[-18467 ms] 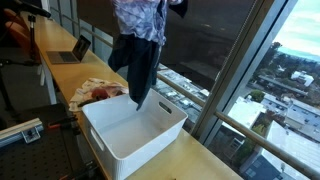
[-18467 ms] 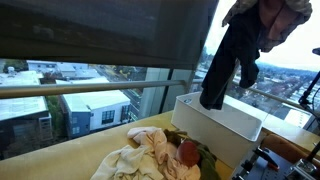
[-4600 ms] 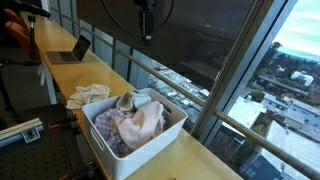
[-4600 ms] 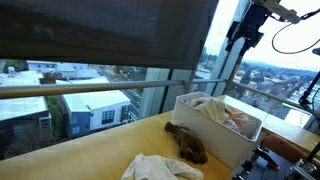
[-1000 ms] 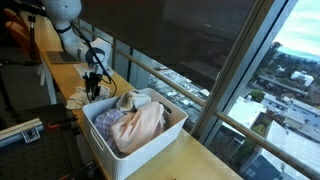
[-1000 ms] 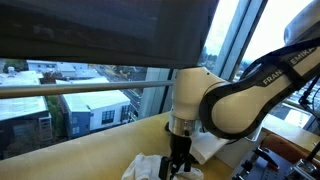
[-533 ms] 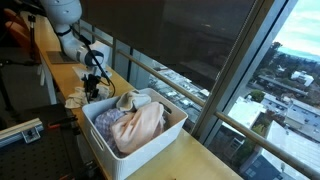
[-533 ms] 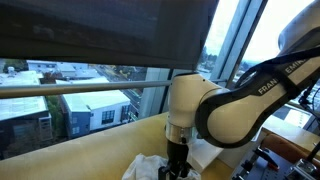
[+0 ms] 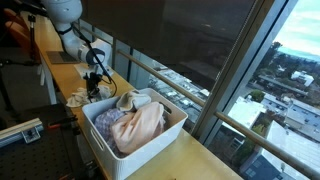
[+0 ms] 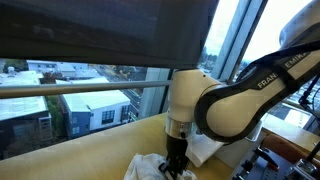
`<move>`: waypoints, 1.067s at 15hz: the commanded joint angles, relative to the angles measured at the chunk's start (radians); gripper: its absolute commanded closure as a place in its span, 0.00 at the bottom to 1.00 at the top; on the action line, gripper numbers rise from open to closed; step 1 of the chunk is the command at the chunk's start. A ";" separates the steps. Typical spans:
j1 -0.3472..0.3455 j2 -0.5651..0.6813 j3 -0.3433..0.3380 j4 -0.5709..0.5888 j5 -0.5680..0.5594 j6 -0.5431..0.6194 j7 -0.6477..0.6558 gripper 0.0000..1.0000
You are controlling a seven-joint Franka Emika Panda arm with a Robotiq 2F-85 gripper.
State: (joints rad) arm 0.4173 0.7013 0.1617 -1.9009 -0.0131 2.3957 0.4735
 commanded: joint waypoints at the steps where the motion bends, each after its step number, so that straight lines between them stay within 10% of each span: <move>1: -0.005 -0.044 -0.013 -0.026 0.022 -0.012 -0.018 0.95; 16: -0.130 -0.429 -0.115 -0.075 -0.042 -0.099 -0.006 0.95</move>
State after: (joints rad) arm 0.3197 0.3967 0.0731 -1.9455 -0.0257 2.3299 0.4670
